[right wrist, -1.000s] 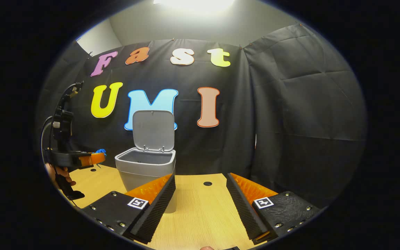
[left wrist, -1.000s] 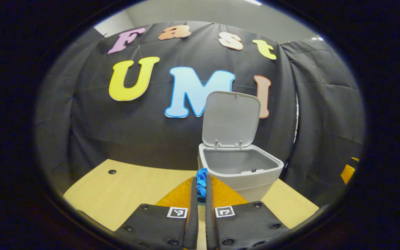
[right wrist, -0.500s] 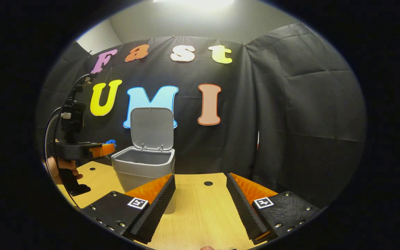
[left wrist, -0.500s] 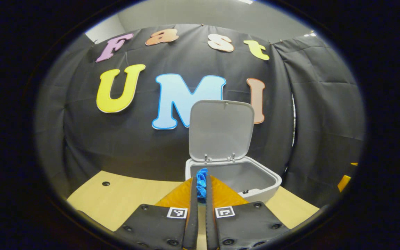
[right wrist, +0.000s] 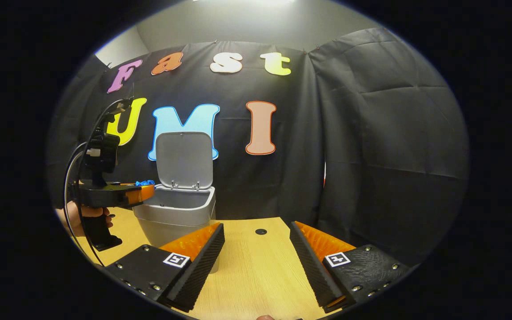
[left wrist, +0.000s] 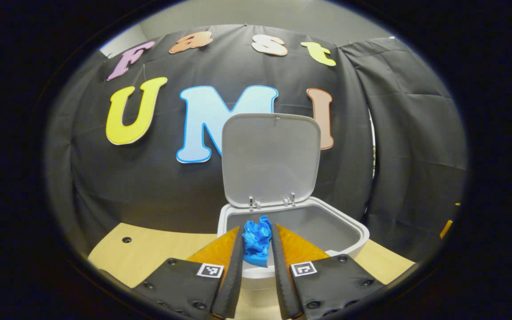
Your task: Press the lid of the desktop garbage bin to open it, pick up the crumpled paper on the desktop and throw it into the bin, then pick up the pop can on the desktop and drop it into the bin, and finally close the garbage bin lid.
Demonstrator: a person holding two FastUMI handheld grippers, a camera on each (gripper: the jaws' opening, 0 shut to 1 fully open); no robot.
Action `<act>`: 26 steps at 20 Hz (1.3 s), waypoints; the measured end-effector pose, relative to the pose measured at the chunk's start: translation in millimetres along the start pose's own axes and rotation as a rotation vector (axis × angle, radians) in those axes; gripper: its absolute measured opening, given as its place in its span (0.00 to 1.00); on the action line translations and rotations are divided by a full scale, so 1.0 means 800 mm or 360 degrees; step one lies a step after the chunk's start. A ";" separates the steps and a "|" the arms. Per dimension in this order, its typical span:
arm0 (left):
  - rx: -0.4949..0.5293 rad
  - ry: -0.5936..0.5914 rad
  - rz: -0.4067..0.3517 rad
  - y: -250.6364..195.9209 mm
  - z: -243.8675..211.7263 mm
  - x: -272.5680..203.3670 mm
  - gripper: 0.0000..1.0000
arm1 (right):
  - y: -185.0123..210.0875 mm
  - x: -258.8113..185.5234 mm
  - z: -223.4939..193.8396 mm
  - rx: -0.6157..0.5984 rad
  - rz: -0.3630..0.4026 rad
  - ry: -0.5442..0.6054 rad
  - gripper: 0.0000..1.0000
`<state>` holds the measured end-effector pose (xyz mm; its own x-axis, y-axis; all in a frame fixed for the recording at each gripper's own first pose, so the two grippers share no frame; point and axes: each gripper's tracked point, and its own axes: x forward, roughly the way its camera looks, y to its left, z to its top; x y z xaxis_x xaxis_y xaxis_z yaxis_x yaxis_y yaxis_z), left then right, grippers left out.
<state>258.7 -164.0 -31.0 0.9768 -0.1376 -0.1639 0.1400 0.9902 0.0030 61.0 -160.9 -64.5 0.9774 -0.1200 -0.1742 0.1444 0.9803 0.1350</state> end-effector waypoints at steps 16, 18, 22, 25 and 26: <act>-0.0123 -0.0118 0.0029 0.030 0.026 -0.057 0.95 | 0.052 -0.016 0.001 -0.0119 0.0142 -0.0044 0.95; -0.0097 -0.0140 0.0046 0.037 0.030 -0.076 0.96 | 0.070 -0.022 -0.006 -0.0100 0.0193 -0.0022 0.95; -0.0090 -0.0163 0.0076 0.055 0.028 -0.121 0.96 | 0.106 -0.037 -0.009 -0.0096 0.0298 -0.0017 0.95; -0.0097 -0.0156 0.0104 0.074 0.022 -0.154 0.95 | 0.133 -0.046 -0.010 -0.0064 0.0364 -0.0009 0.95; -0.0099 -0.0155 0.0112 0.082 0.019 -0.164 0.94 | 0.142 -0.048 -0.014 -0.0060 0.0380 0.0000 0.95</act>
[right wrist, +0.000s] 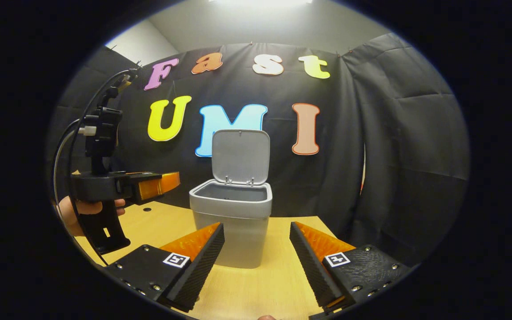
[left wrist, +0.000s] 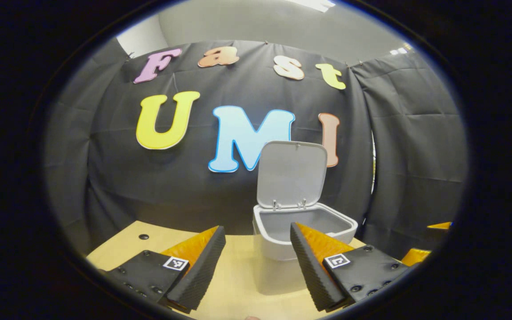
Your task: Press the lid of the desktop garbage bin to open it, pick up the crumpled paper on the desktop and throw it into the bin, then pick up the pop can on the desktop and drop it into the bin, and finally close the garbage bin lid.
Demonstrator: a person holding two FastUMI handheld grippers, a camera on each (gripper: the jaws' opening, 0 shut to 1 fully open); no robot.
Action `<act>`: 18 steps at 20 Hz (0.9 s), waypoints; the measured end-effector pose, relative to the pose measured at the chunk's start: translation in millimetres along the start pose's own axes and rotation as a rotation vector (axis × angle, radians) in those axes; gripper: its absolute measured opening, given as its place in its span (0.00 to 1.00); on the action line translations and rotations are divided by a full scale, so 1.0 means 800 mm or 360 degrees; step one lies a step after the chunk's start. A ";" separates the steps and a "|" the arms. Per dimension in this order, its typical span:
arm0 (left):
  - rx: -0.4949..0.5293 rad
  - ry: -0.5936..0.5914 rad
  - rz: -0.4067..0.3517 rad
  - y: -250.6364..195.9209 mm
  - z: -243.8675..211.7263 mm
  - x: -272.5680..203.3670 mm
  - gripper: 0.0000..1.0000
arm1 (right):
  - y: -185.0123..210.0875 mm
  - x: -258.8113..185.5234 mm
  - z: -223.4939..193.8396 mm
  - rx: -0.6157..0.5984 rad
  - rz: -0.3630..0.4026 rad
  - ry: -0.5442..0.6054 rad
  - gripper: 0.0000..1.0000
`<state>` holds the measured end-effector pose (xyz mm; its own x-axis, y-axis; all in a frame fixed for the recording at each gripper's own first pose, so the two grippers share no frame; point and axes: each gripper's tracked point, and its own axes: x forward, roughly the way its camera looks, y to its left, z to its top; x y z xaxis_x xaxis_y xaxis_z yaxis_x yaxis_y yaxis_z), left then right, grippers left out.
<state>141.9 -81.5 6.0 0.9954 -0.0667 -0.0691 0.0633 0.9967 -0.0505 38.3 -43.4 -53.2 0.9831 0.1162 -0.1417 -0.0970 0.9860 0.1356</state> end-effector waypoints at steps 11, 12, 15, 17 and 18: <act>0.0064 0.0051 -0.0034 0.077 -0.007 -0.078 0.95 | 0.127 0.000 -0.076 0.0094 0.0172 0.0306 0.95; 0.0066 0.0049 -0.0023 0.084 -0.007 -0.082 0.95 | 0.137 0.000 -0.085 0.0094 0.0197 0.0338 0.95; 0.0069 0.0039 0.0013 0.094 -0.004 -0.096 0.95 | 0.157 0.001 -0.116 0.0066 0.0284 0.0463 0.95; 0.0073 0.0056 0.0039 0.099 -0.008 -0.103 0.96 | 0.167 0.002 -0.138 0.0068 0.0344 0.0551 0.95; 0.0073 0.0062 0.0044 0.099 -0.011 -0.108 0.96 | 0.173 0.004 -0.149 0.0082 0.0376 0.0599 0.95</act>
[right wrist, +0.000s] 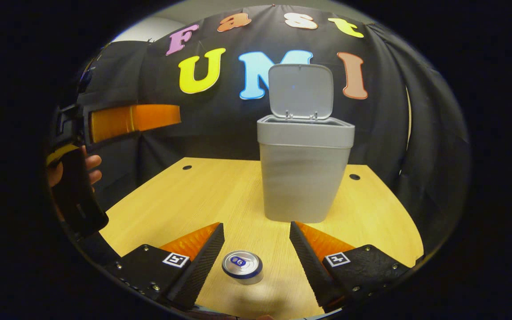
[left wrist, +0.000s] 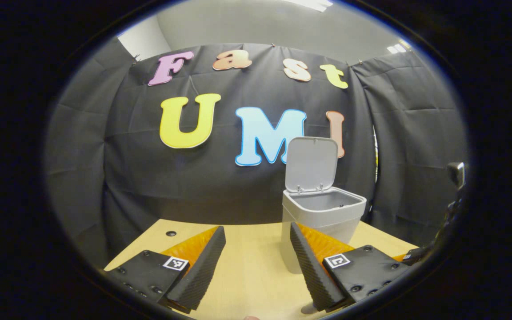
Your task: Press the lid of the desktop garbage bin to open it, pick up the crumpled paper on the desktop and throw it into the bin, then pick up the pop can on the desktop and drop it into the bin, and finally close the garbage bin lid.
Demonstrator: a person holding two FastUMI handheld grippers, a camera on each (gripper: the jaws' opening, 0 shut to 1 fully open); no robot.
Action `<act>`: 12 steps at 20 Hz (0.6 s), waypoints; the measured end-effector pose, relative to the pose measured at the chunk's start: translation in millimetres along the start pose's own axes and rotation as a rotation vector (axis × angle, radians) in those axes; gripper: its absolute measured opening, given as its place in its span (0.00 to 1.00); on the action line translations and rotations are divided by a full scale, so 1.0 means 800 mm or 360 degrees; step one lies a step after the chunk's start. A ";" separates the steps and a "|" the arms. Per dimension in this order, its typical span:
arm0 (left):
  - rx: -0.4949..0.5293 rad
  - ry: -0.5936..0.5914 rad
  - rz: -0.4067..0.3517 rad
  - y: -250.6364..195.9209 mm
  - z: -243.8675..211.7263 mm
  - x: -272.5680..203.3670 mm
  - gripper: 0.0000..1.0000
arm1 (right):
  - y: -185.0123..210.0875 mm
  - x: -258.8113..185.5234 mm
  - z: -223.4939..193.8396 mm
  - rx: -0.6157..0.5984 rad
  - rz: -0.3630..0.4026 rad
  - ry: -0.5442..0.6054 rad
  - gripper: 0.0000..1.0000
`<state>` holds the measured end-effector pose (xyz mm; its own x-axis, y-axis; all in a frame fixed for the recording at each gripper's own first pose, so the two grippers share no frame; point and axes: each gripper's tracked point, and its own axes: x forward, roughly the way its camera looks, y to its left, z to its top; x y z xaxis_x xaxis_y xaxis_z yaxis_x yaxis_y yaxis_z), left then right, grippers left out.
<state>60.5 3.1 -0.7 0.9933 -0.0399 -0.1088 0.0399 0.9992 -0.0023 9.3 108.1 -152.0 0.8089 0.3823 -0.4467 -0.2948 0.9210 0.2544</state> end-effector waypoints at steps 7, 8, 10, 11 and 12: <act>-0.0006 0.0042 0.0099 0.013 -0.014 -0.025 0.96 | 0.015 0.031 -0.052 0.0007 0.0143 0.0276 0.96; -0.0013 0.0043 0.0116 0.015 -0.014 -0.028 0.95 | 0.017 0.037 -0.056 0.0001 0.0154 0.0307 0.96; -0.0035 0.0038 0.0154 0.018 -0.011 -0.033 0.96 | 0.021 0.043 -0.060 0.0011 0.0192 0.0361 0.97; -0.0045 0.0032 0.0168 0.018 -0.009 -0.036 0.96 | 0.019 0.046 -0.061 0.0007 0.0187 0.0381 0.96; -0.0049 0.0027 0.0183 0.018 -0.006 -0.039 0.96 | 0.018 0.045 -0.068 -0.0014 0.0188 0.0405 0.96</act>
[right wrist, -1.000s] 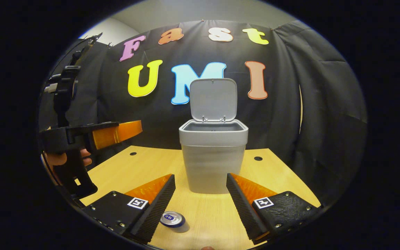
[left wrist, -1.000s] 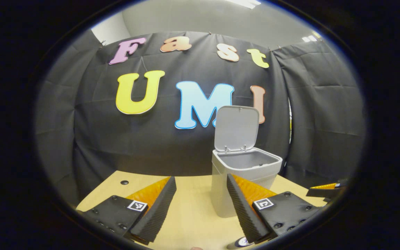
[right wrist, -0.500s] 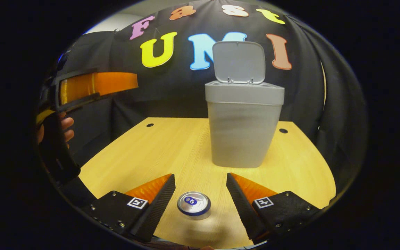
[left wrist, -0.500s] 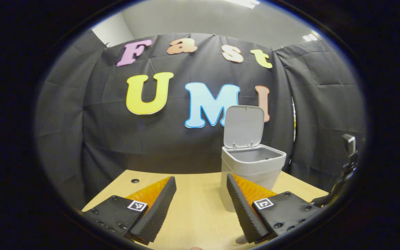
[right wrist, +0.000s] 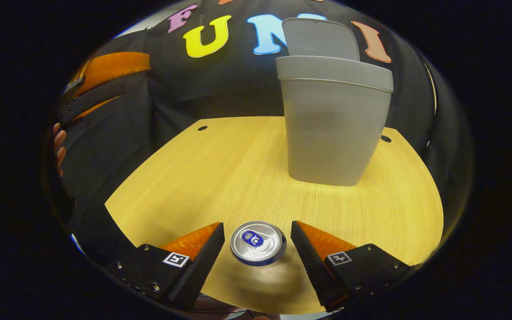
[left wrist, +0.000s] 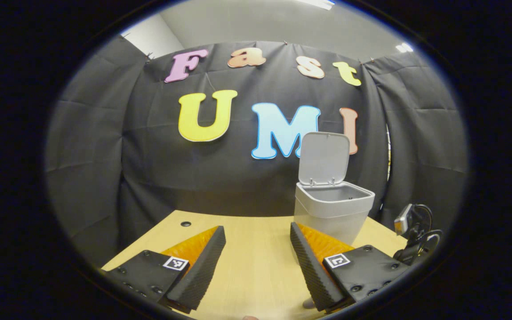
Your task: Press the lid of the desktop garbage bin to open it, pick up the crumpled paper on the desktop and throw it into the bin, then pick up the pop can on the desktop and drop it into the bin, and finally close the garbage bin lid.
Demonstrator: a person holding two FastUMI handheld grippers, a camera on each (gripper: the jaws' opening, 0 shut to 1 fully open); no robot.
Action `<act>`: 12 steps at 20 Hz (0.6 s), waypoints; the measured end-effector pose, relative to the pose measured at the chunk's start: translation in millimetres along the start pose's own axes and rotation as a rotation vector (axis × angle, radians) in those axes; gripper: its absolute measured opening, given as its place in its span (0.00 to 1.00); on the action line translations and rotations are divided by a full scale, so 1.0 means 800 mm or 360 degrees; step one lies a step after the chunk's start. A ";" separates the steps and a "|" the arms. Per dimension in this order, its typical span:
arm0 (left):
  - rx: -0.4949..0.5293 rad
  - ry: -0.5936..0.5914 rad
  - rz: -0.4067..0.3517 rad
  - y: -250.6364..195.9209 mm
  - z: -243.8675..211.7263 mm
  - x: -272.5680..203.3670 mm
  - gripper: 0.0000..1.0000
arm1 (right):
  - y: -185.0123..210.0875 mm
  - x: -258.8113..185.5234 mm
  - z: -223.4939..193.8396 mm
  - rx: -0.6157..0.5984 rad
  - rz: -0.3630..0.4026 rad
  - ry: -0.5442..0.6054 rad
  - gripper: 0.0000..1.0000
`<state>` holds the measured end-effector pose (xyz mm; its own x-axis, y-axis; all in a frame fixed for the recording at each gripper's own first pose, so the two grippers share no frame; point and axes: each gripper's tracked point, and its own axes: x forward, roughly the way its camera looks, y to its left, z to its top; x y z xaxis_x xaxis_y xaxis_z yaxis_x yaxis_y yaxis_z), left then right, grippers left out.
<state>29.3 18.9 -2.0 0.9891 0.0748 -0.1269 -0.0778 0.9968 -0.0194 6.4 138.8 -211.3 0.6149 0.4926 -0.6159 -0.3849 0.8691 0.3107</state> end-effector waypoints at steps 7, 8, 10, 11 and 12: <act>-0.0001 -0.0017 0.0110 0.000 0.008 -0.018 0.96 | -0.007 0.009 -0.010 -0.0069 0.0029 0.0047 0.86; 0.0003 -0.0020 0.0123 -0.001 0.009 -0.020 0.96 | -0.006 0.007 -0.011 -0.0083 0.0037 0.0047 0.86; 0.0011 -0.0027 0.0150 -0.005 0.009 -0.024 0.96 | -0.009 0.004 -0.011 -0.0107 0.0048 0.0037 0.84; 0.0014 -0.0030 0.0162 -0.008 0.011 -0.026 0.96 | -0.011 0.002 -0.006 -0.0117 0.0062 0.0016 0.84; 0.0017 -0.0035 0.0176 -0.010 0.012 -0.027 0.96 | -0.012 -0.003 -0.003 -0.0126 0.0069 -0.0008 0.84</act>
<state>10.0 9.8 10.0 0.9771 0.1845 -0.1058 -0.1851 0.9827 0.0040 6.8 129.3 -214.3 0.6000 0.5300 -0.5993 -0.4641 0.8408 0.2788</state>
